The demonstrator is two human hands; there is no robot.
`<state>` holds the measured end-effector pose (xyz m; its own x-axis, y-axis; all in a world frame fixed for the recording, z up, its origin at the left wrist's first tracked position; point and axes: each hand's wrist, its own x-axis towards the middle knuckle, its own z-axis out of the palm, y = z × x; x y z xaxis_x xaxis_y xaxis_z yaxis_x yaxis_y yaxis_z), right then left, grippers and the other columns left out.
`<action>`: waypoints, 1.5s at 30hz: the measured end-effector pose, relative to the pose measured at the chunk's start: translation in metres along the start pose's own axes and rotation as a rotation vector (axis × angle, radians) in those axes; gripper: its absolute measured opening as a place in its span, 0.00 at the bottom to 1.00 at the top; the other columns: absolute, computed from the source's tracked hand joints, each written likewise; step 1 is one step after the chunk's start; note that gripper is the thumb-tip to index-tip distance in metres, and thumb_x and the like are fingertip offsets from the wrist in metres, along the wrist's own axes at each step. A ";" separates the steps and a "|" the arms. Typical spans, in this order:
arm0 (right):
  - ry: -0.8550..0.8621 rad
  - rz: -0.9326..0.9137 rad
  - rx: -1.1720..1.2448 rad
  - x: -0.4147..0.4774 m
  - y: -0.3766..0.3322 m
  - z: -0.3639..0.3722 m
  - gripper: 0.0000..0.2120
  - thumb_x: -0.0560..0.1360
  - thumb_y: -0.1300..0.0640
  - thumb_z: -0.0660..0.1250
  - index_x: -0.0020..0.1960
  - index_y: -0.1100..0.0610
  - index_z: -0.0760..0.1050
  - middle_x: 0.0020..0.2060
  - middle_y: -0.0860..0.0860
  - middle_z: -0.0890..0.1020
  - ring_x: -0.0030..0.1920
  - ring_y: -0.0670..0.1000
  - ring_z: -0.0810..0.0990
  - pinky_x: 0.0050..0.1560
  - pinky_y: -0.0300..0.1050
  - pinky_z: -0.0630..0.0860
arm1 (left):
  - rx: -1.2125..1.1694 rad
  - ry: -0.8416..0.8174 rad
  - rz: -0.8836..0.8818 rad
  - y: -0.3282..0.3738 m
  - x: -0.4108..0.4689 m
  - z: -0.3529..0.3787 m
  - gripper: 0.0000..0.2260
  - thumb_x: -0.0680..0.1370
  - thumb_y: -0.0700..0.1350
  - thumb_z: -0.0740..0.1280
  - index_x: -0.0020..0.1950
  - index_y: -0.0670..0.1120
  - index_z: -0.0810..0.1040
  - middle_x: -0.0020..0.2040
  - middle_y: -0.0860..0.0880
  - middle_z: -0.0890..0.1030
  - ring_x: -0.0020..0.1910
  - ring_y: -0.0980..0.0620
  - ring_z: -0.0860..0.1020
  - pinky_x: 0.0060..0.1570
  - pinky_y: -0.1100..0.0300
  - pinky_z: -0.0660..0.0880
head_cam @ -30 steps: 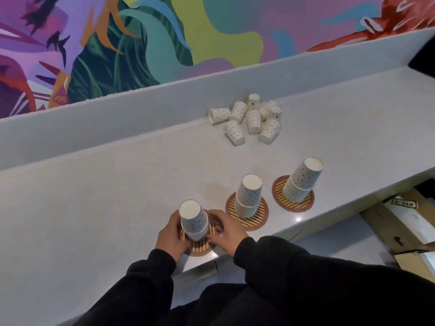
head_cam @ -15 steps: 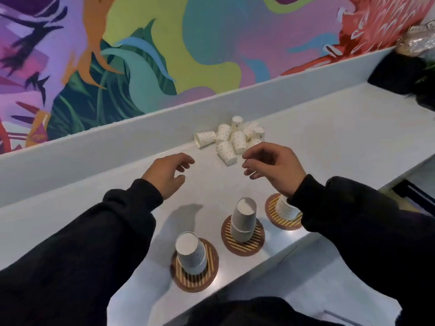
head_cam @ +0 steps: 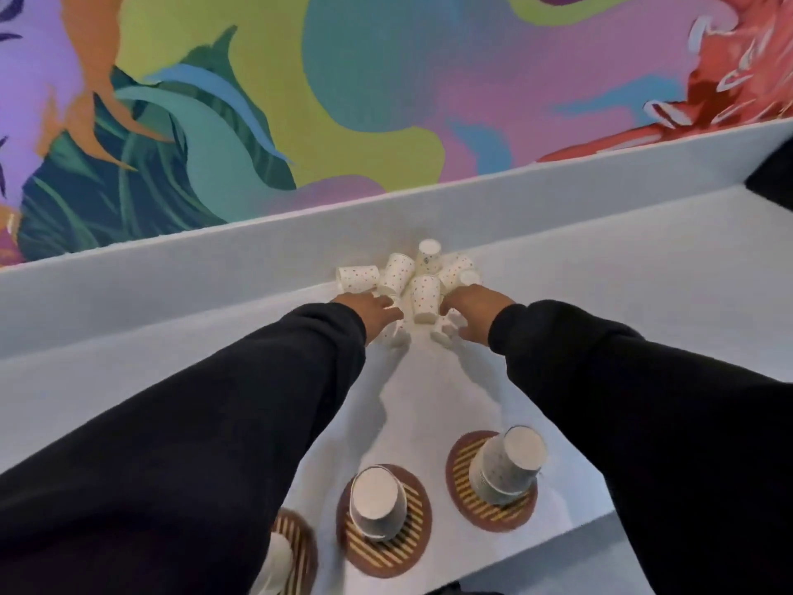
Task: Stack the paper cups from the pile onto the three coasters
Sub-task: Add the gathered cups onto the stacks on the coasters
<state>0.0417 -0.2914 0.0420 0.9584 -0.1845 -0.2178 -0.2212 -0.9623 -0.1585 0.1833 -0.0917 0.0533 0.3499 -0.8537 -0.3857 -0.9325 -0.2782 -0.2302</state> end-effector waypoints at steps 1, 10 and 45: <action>-0.012 -0.043 -0.048 0.010 0.006 0.008 0.16 0.78 0.55 0.69 0.65 0.50 0.78 0.63 0.49 0.80 0.63 0.55 0.78 0.61 0.47 0.74 | 0.005 -0.011 -0.016 0.004 0.008 0.003 0.31 0.80 0.41 0.66 0.80 0.56 0.60 0.76 0.51 0.66 0.69 0.43 0.72 0.55 0.51 0.74; 0.041 -0.183 -0.318 0.038 0.032 0.054 0.20 0.80 0.46 0.61 0.70 0.50 0.75 0.65 0.55 0.77 0.65 0.61 0.72 0.66 0.57 0.69 | 0.178 -0.006 -0.028 0.011 0.046 0.031 0.29 0.81 0.51 0.67 0.79 0.59 0.60 0.79 0.50 0.60 0.73 0.42 0.65 0.61 0.46 0.72; 0.449 -0.064 1.138 -0.168 -0.120 -0.026 0.24 0.72 0.46 0.78 0.65 0.50 0.78 0.56 0.47 0.86 0.54 0.51 0.85 0.54 0.59 0.84 | -1.049 0.442 -0.295 0.123 -0.256 0.005 0.28 0.70 0.68 0.69 0.69 0.65 0.68 0.61 0.67 0.78 0.58 0.66 0.75 0.54 0.61 0.74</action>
<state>-0.0879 -0.1501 0.1228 0.9005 -0.4128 0.1369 0.0128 -0.2895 -0.9571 -0.0205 0.0945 0.1187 0.6959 -0.7165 -0.0492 -0.5096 -0.5409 0.6692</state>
